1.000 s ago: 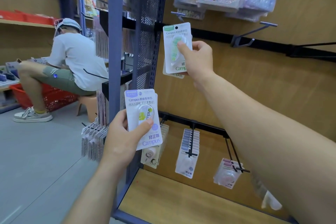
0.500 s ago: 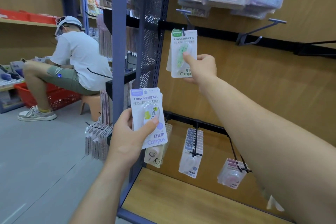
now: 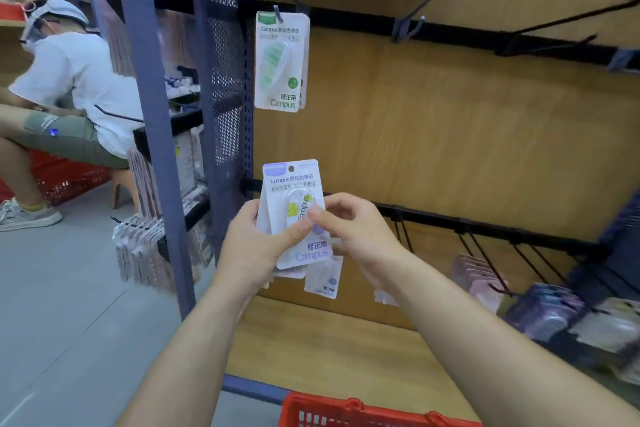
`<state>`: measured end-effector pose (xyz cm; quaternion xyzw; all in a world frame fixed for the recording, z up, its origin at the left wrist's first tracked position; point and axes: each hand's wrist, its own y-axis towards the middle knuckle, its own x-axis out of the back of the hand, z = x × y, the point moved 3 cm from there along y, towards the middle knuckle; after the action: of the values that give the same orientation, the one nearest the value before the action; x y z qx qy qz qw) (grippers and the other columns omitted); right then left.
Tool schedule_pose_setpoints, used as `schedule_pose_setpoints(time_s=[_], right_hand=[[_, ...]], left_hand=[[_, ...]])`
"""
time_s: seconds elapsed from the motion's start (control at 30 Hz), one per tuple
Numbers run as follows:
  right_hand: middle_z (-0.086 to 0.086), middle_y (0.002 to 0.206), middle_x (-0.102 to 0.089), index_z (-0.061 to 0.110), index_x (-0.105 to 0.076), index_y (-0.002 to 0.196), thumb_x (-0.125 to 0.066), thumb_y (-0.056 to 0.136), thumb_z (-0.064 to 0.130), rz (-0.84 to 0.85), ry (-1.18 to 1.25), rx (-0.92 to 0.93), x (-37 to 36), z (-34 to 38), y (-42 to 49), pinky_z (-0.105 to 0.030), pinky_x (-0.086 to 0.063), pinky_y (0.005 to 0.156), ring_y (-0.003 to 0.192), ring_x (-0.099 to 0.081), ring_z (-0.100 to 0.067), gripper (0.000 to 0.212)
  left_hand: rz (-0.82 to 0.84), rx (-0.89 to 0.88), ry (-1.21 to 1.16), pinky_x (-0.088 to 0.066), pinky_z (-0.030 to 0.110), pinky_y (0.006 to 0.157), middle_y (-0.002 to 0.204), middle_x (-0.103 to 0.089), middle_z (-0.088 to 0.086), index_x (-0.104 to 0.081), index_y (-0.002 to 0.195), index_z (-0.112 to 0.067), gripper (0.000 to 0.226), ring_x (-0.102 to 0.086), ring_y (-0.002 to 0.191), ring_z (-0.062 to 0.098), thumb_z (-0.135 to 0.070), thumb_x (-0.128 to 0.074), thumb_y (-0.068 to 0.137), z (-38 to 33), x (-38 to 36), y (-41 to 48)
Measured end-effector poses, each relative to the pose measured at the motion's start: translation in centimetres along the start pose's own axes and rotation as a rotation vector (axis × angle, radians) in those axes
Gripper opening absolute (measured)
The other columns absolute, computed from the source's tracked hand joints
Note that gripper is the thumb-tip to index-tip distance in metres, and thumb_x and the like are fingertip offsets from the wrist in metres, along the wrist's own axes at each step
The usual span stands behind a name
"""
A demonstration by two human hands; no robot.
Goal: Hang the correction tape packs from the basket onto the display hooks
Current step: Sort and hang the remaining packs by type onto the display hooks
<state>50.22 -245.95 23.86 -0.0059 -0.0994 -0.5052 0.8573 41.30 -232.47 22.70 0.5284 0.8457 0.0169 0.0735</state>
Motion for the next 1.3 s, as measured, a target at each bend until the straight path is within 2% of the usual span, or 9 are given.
schedule_pose_setpoints(time_s=[0.07,0.13,0.27,0.37,0.47,0.77,0.9,1.2,1.3], right_hand=[[-0.014,0.096,-0.074,0.004,-0.071,0.103,-0.074,0.094,0.023,-0.003,0.02,-0.005,1.6,-0.4,-0.6,-0.05,-0.063,0.083,0.087,-0.075,-0.025,0.021],[-0.015,0.1,-0.076,0.0,-0.069,0.106,-0.072,0.096,0.022,-0.051,0.045,-0.02,3.3,-0.3,-1.1,-0.047,-0.062,0.079,0.088,-0.076,-0.029,0.024],[-0.021,0.107,-0.075,0.002,-0.063,0.107,-0.066,0.1,0.024,-0.222,0.099,-0.002,7.2,1.0,-1.2,-0.059,-0.056,0.089,0.102,-0.073,-0.041,0.023],[-0.015,0.105,-0.077,0.007,-0.063,0.107,-0.066,0.1,0.023,-0.31,0.118,0.078,10.0,3.4,-0.8,-0.058,-0.058,0.092,0.099,-0.075,-0.034,0.018],[-0.007,0.103,-0.078,0.012,-0.063,0.105,-0.065,0.1,0.023,-0.395,0.104,0.193,12.3,7.0,0.2,-0.048,-0.061,0.083,0.096,-0.076,-0.029,0.011],[0.006,0.09,-0.079,0.015,-0.068,0.105,-0.066,0.1,0.024,-0.41,-0.029,0.381,13.4,14.2,2.8,-0.029,-0.061,0.065,0.081,-0.077,-0.011,0.011],[0.007,0.086,-0.077,0.014,-0.069,0.104,-0.069,0.097,0.029,-0.509,-0.004,0.343,13.2,13.3,3.2,-0.036,-0.063,0.071,0.079,-0.076,-0.012,0.017],[0.002,0.093,-0.078,0.01,-0.068,0.109,-0.069,0.098,0.03,-0.508,0.06,0.323,12.4,12.9,4.1,-0.034,-0.064,0.071,0.081,-0.077,-0.013,0.023],[0.0,0.093,-0.078,0.011,-0.069,0.104,-0.071,0.095,0.031,-0.538,0.048,0.321,12.4,13.0,4.4,-0.044,-0.064,0.08,0.084,-0.077,-0.017,0.022]], left_hand=[[0.034,0.019,-0.01,-0.062,0.041,0.052,0.097,-0.077,0.001,-0.062,0.109,-0.02,0.051,-0.078,0.077,0.022,-0.035,-0.084,0.065,0.3,-1.4,-0.1],[0.05,0.003,-0.013,-0.064,0.05,0.064,0.104,-0.077,0.002,-0.064,0.112,-0.021,0.033,-0.078,0.088,0.026,-0.026,-0.08,0.083,0.6,-2.5,0.0],[0.037,-0.067,0.035,-0.061,0.051,0.087,0.111,-0.077,0.0,-0.065,0.117,-0.024,0.022,-0.075,0.101,0.022,-0.014,-0.068,0.098,0.2,-3.7,0.4],[-0.001,-0.139,-0.021,-0.064,0.044,0.081,0.11,-0.077,-0.004,-0.064,0.121,-0.022,0.028,-0.076,0.098,0.017,-0.013,-0.07,0.096,-1.5,-4.2,0.5],[-0.012,-0.211,-0.084,-0.063,0.03,0.07,0.107,-0.078,-0.007,-0.065,0.118,-0.025,0.029,-0.076,0.095,0.012,-0.012,-0.073,0.093,-3.7,-4.6,0.3],[0.01,-0.272,-0.082,-0.063,0.036,0.078,0.108,-0.078,-0.008,-0.065,0.12,-0.025,0.032,-0.076,0.098,0.013,-0.011,-0.073,0.092,-5.7,-5.9,-0.4],[0.0,-0.259,-0.09,-0.064,0.034,0.074,0.107,-0.078,-0.01,-0.065,0.119,-0.026,0.032,-0.076,0.096,0.012,-0.011,-0.074,0.092,-5.5,-5.6,-0.2],[-0.018,-0.239,-0.149,-0.064,0.031,0.066,0.1,-0.08,-0.005,-0.066,0.113,-0.022,0.028,-0.078,0.089,0.017,-0.011,-0.076,0.089,-5.6,-5.0,0.0],[-0.025,-0.241,-0.136,-0.065,0.033,0.068,0.1,-0.08,-0.006,-0.066,0.112,-0.023,0.028,-0.078,0.089,0.016,-0.012,-0.076,0.088,-5.6,-4.7,0.2]])
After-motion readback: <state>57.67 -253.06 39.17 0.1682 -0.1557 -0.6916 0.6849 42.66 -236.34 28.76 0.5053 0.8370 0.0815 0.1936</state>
